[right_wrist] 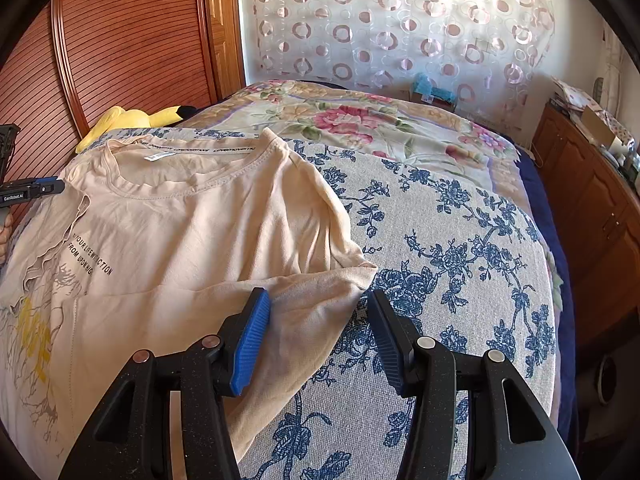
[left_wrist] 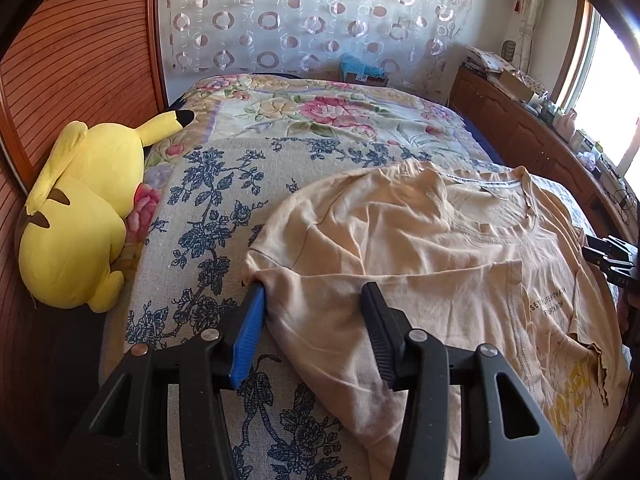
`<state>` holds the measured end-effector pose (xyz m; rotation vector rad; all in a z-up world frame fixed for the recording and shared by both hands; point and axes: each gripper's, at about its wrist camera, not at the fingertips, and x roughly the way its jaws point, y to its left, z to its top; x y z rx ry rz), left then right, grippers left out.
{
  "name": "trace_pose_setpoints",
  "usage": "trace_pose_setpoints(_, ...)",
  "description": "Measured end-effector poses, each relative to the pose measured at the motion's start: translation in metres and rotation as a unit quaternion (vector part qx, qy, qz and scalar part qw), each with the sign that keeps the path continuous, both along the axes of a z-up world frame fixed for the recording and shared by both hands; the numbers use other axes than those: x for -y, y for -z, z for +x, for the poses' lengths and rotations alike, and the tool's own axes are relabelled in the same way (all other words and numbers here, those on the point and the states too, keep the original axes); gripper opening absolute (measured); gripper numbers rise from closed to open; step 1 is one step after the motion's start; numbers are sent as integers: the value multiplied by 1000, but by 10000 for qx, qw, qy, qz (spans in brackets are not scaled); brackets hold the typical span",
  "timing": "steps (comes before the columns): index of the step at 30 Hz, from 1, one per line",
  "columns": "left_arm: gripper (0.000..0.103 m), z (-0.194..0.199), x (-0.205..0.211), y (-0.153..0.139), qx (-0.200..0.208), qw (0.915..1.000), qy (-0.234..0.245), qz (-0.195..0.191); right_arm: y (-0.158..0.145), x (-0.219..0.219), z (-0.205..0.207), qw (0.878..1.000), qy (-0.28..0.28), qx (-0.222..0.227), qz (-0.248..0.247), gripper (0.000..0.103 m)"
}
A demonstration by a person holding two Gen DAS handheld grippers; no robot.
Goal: Fold small clothes
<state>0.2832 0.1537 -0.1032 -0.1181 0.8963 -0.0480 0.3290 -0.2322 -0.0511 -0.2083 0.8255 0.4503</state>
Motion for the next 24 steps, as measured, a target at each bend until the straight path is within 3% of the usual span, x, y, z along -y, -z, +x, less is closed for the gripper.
trace_pose_setpoints(3, 49, 1, 0, 0, 6, 10000, -17, 41, -1, 0, -1, 10000, -3, 15, -25, 53)
trace_pose_setpoints(5, 31, 2, 1, -1, -14, 9998, -77, 155, -1, -1, -2, 10000, -24, 28, -36, 50)
trace_pose_setpoints(8, 10, 2, -4, -3, -64, 9998, 10, -195, -2, -3, -5, 9997, -225, 43, -6, 33)
trace_pose_setpoints(11, 7, -1, -2, -12, 1, 9995, 111, -304, -4, -9, -6, 9991, -431, -34, -11, 9)
trace_pose_setpoints(16, 5, -18, 10, -44, 444, 9985, 199, -248, -12, -11, -6, 9991, -327, 131, -243, 7)
trace_pose_setpoints(24, 5, -56, 27, -103, 1152, 9923, 461, -27, -69, 20, -32, 9970, 97, 765, 75, 7)
